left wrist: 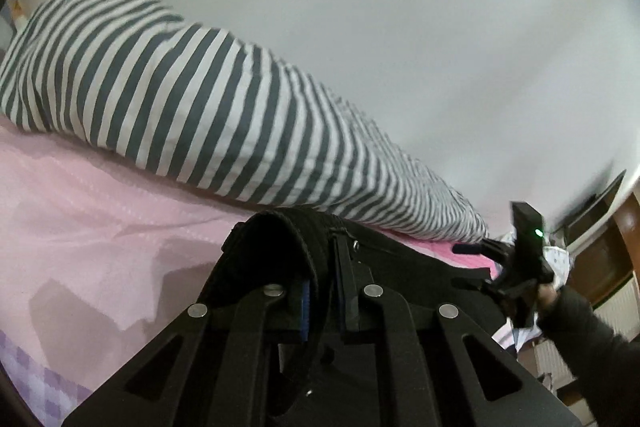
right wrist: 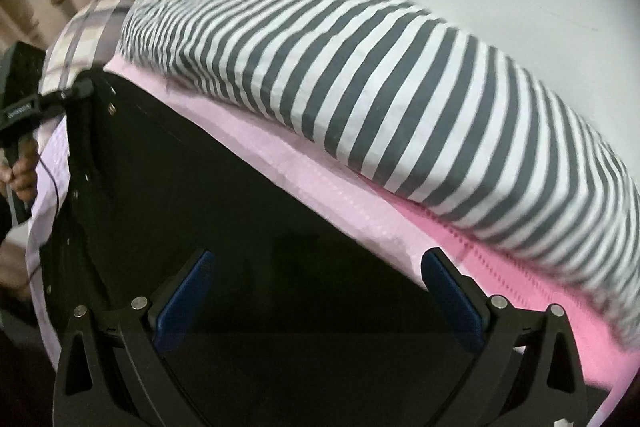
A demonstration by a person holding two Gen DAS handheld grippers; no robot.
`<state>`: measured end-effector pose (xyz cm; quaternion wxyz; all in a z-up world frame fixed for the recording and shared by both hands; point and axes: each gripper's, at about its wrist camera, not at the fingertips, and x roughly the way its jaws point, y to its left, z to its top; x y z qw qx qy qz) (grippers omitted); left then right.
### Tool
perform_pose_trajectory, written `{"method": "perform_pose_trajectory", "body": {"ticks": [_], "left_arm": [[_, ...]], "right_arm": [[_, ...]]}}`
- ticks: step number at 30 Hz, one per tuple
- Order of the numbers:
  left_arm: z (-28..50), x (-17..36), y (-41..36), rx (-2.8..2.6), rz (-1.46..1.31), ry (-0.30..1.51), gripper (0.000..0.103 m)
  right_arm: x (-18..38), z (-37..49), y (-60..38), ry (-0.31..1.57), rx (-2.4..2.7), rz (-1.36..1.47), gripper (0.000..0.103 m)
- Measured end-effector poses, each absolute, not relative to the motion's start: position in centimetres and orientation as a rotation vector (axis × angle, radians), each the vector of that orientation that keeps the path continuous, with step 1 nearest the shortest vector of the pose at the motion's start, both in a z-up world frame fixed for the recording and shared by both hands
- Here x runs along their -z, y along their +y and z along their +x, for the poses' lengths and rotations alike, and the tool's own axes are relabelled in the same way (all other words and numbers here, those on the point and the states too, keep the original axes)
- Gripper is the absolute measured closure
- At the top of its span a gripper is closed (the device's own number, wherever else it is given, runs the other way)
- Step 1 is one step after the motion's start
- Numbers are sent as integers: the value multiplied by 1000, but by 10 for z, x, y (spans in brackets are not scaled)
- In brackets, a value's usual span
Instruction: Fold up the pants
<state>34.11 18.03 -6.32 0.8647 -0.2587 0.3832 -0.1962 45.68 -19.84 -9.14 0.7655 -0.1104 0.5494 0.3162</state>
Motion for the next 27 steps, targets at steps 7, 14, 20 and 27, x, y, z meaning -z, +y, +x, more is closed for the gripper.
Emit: {"method": "perform_pose_trajectory", "body": {"ticks": [7, 14, 20, 27], "left_arm": [[333, 50, 170, 393, -540, 784, 94], [324, 44, 165, 355, -514, 780, 93], [325, 44, 166, 337, -514, 791, 93], [328, 45, 167, 322, -510, 796, 94]], "right_arm": [[104, 496, -191, 1363, -925, -275, 8], [132, 516, -182, 1501, -1026, -349, 32], [137, 511, -209, 1518, -1019, -338, 44], [137, 503, -235, 1526, -926, -332, 63]]}}
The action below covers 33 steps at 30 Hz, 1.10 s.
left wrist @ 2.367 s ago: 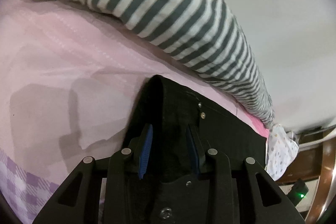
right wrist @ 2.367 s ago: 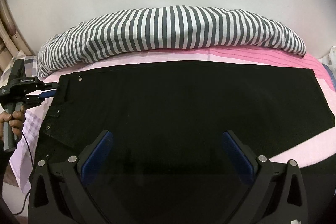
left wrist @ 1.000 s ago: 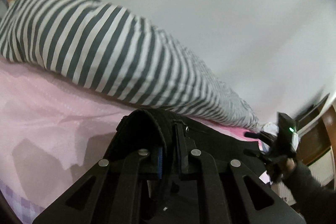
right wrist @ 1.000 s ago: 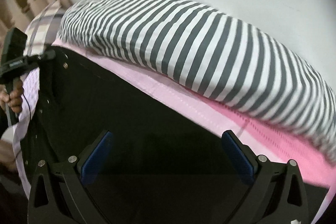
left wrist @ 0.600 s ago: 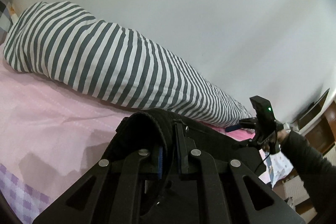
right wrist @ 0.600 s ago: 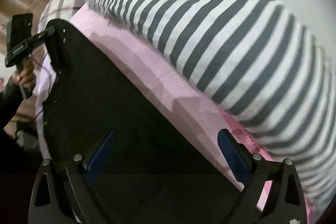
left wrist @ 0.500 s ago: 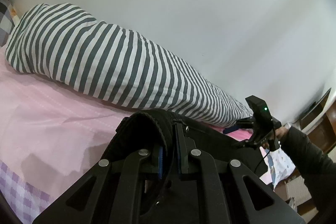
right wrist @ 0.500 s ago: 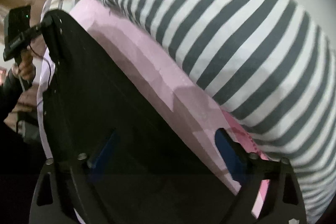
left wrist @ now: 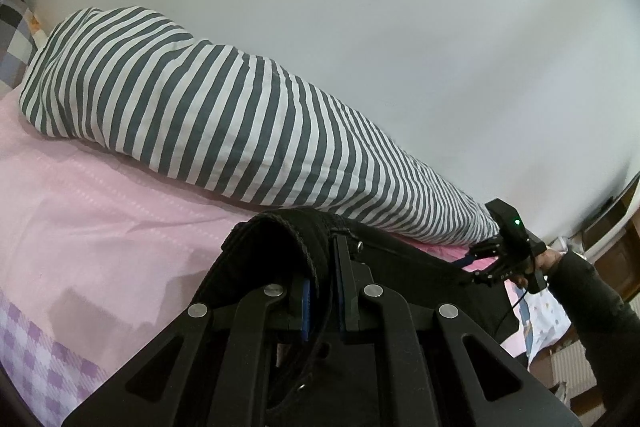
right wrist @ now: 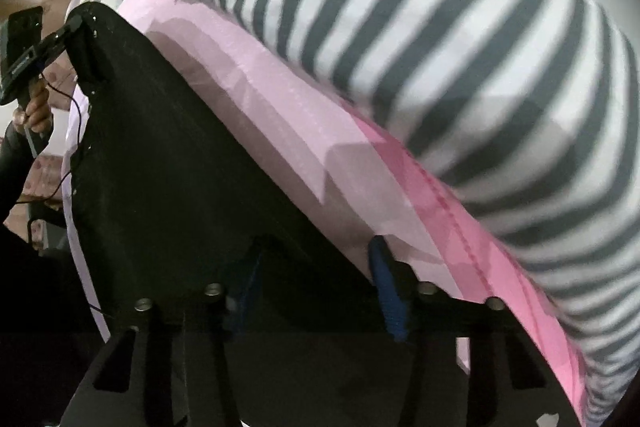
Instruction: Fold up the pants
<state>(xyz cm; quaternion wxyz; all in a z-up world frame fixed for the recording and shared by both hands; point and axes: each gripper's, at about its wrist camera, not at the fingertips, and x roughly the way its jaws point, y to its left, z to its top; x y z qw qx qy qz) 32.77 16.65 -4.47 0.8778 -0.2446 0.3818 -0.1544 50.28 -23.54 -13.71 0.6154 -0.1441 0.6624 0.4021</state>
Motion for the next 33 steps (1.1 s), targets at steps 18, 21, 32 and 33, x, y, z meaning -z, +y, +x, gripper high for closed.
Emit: {"method": "perform_pose_trajectory", "body": {"ticks": [18, 21, 32, 33], "left_arm": [[292, 19, 138, 266, -173, 714, 93], [276, 9, 139, 278, -130, 705, 93], [189, 9, 140, 336, -42, 745, 94], [180, 13, 141, 337, -44, 758, 94]], "right_arm": [[53, 379, -250, 1172, -517, -353, 94], [38, 352, -257, 1137, -479, -341, 94], [40, 259, -271, 1145, -379, -209, 96], [43, 251, -272, 1151, -373, -194, 96]]}}
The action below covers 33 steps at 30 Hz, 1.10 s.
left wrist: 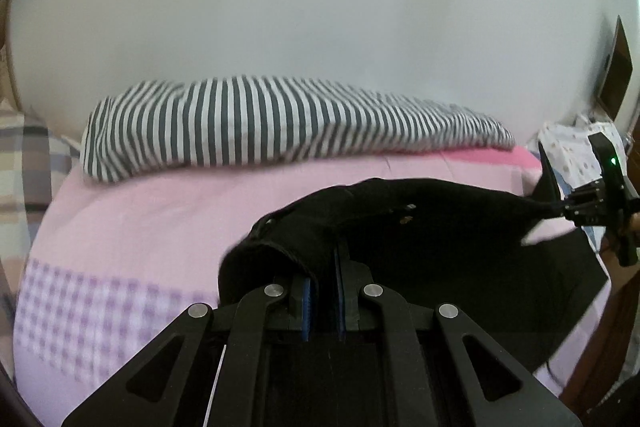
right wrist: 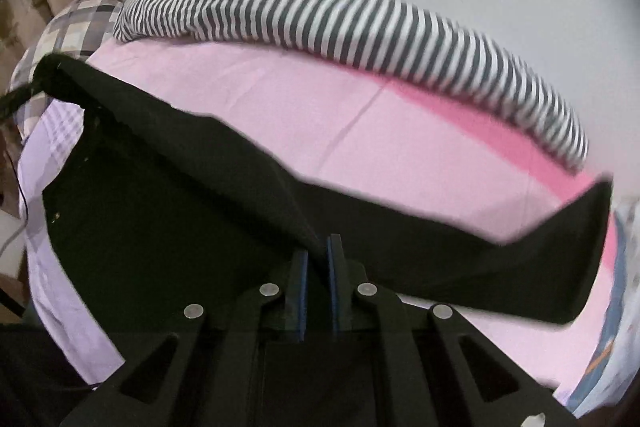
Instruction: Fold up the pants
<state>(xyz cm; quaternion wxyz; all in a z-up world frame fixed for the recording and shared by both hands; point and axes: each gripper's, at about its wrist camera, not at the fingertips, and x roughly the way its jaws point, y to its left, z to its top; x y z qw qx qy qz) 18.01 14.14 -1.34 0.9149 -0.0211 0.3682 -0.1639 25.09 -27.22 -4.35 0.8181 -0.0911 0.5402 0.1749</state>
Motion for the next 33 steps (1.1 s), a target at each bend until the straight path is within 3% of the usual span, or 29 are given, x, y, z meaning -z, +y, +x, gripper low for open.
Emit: {"method": "perform_pose_trajectory", "body": {"ticks": [20, 27, 33], "left_arm": [[103, 103, 129, 304, -22, 1022, 91], [101, 97, 137, 286, -67, 1111, 81], [86, 86, 154, 231, -149, 1134, 62]], "right_arm": [[98, 169, -283, 1227, -310, -47, 96], [105, 168, -284, 1204, -270, 2, 93], [104, 158, -282, 1170, -236, 26, 80]]}}
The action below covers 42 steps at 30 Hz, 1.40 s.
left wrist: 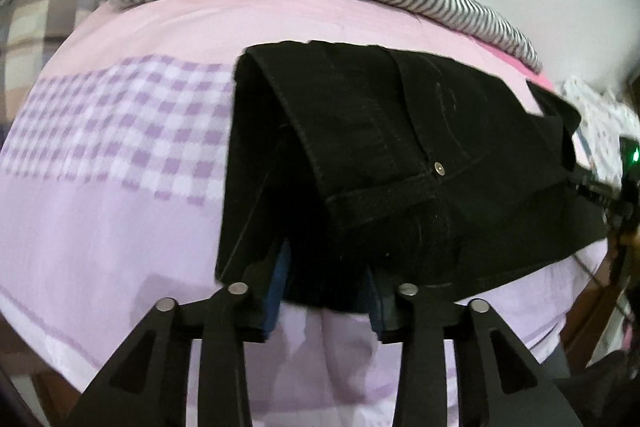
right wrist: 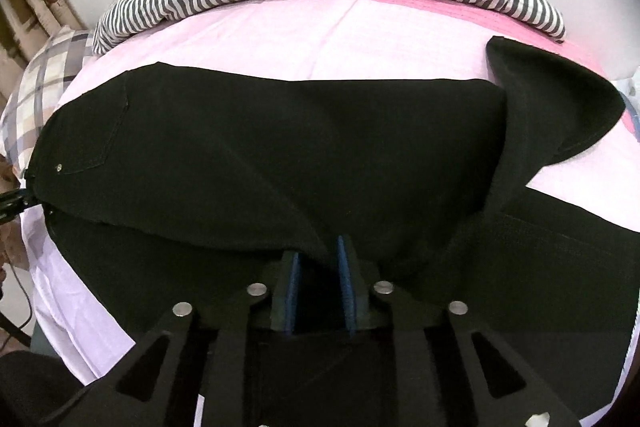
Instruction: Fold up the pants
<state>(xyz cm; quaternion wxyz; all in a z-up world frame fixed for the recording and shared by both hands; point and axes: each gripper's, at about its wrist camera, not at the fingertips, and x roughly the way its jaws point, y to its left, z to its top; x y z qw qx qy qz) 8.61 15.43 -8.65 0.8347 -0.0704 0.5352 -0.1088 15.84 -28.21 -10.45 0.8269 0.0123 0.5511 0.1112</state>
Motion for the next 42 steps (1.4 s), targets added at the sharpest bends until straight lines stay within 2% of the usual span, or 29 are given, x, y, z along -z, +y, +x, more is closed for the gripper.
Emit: {"method": "perform_pose_trajectory", "body": {"ticks": [5, 6, 7, 11, 20, 32, 34, 37, 42], "left_arm": [[67, 76, 175, 188, -313, 1119, 60], [64, 74, 179, 187, -352, 1109, 60], [60, 72, 182, 187, -401, 1100, 60], [49, 76, 191, 210, -640, 1080, 59], [67, 99, 178, 238, -919, 1085, 60], [83, 127, 175, 149, -1018, 1067, 60], [82, 127, 176, 133, -1032, 1040, 74], [81, 123, 174, 122, -977, 1016, 80], [87, 115, 173, 119, -944, 1000, 81]], "right_arm": [[91, 142, -282, 1125, -220, 63, 61], [88, 138, -283, 1113, -216, 78, 55], [84, 133, -284, 1100, -213, 99, 53], [76, 119, -289, 1060, -206, 178, 53], [69, 103, -294, 1015, -197, 276, 53], [74, 105, -309, 1018, -130, 298, 53], [74, 110, -316, 1021, -89, 292, 53], [72, 123, -327, 1018, -18, 275, 53], [68, 164, -342, 1016, 129, 192, 53]]}}
